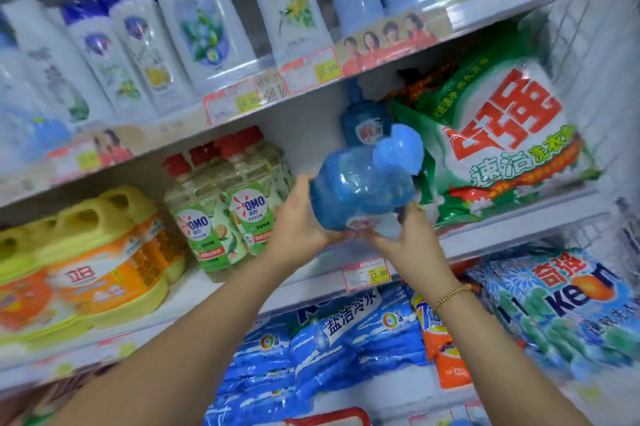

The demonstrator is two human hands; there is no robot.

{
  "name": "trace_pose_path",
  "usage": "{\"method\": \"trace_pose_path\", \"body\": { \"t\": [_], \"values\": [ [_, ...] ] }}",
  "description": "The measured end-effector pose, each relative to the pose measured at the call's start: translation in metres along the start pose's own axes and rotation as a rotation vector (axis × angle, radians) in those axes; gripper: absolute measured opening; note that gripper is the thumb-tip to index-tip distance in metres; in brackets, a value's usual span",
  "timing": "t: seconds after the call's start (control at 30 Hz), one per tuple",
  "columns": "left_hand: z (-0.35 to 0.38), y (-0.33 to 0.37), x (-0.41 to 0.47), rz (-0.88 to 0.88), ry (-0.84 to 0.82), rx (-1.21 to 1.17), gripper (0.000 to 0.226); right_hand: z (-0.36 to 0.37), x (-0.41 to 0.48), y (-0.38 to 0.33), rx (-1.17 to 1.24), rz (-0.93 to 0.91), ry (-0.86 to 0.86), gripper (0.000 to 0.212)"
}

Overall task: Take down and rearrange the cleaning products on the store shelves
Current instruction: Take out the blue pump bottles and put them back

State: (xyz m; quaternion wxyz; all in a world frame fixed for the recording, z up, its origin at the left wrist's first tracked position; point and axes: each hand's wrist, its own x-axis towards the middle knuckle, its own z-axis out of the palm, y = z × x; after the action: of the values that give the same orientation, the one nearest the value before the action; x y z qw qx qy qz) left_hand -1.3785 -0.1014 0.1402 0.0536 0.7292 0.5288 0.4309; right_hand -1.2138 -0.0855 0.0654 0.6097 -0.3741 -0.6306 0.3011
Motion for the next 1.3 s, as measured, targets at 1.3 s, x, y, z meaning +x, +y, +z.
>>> {"method": "trace_pose_path", "body": {
  "t": [1.3],
  "values": [
    [-0.136, -0.041, -0.189, -0.58, 0.699, -0.583, 0.081, 0.161, -0.146, -0.044, -0.21, -0.352, -0.442, 0.112]
  ]
}}
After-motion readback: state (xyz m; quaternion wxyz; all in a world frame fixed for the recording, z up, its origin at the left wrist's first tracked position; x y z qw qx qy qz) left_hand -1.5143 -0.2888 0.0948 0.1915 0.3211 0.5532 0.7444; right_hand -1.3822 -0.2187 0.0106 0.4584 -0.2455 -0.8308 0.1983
